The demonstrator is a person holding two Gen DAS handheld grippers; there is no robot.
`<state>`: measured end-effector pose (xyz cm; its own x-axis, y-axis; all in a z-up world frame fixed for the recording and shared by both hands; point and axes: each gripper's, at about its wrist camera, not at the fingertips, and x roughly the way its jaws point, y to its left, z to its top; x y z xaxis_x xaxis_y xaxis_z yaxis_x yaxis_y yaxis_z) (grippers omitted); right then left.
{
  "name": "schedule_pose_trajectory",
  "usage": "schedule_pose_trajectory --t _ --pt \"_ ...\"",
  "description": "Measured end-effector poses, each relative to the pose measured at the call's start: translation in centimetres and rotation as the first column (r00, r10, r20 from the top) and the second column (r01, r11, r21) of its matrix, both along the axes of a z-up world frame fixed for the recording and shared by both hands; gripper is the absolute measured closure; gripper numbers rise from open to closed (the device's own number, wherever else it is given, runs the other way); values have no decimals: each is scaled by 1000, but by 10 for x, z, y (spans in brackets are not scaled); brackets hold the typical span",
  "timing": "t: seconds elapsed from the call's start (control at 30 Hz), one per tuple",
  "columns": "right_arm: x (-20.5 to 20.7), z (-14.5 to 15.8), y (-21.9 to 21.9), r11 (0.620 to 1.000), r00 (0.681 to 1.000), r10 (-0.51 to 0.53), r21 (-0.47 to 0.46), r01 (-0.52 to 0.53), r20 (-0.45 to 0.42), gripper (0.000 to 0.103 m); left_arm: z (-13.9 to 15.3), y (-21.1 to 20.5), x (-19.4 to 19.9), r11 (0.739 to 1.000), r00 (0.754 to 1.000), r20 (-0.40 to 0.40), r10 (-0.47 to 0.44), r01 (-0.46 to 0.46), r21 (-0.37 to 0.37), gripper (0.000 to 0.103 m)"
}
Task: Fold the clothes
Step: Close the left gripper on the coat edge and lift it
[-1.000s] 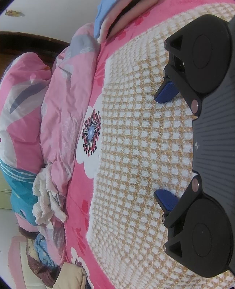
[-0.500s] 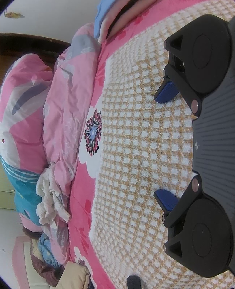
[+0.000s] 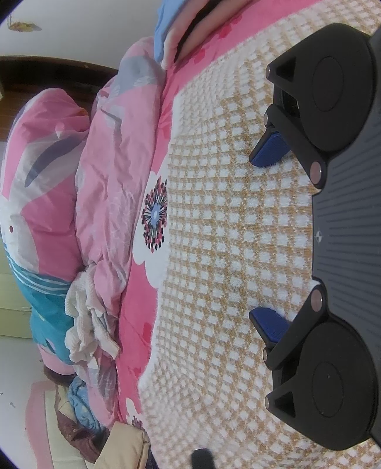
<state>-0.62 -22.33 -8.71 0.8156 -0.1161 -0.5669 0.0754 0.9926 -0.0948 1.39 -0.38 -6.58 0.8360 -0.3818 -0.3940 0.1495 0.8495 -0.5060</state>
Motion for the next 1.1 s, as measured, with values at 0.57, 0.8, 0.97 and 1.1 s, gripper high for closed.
schedule_pose_trajectory --t 0.57,0.8,0.97,1.1 --pt "-10 3 -9 997 997 77 -18 -77 28 0 54 -85 -12 974 968 205 -147 106 199 77" --pt "-30 -1 -26 992 991 114 -56 -111 63 0 62 -102 -13 967 961 219 -171 121 223 78" --pt "-29 -4 -25 992 990 119 -60 -115 71 0 69 -123 -11 958 945 243 -221 162 238 78" --pt "-31 -6 -27 991 989 121 -59 -117 83 0 76 -141 -11 946 906 300 -298 238 220 96"
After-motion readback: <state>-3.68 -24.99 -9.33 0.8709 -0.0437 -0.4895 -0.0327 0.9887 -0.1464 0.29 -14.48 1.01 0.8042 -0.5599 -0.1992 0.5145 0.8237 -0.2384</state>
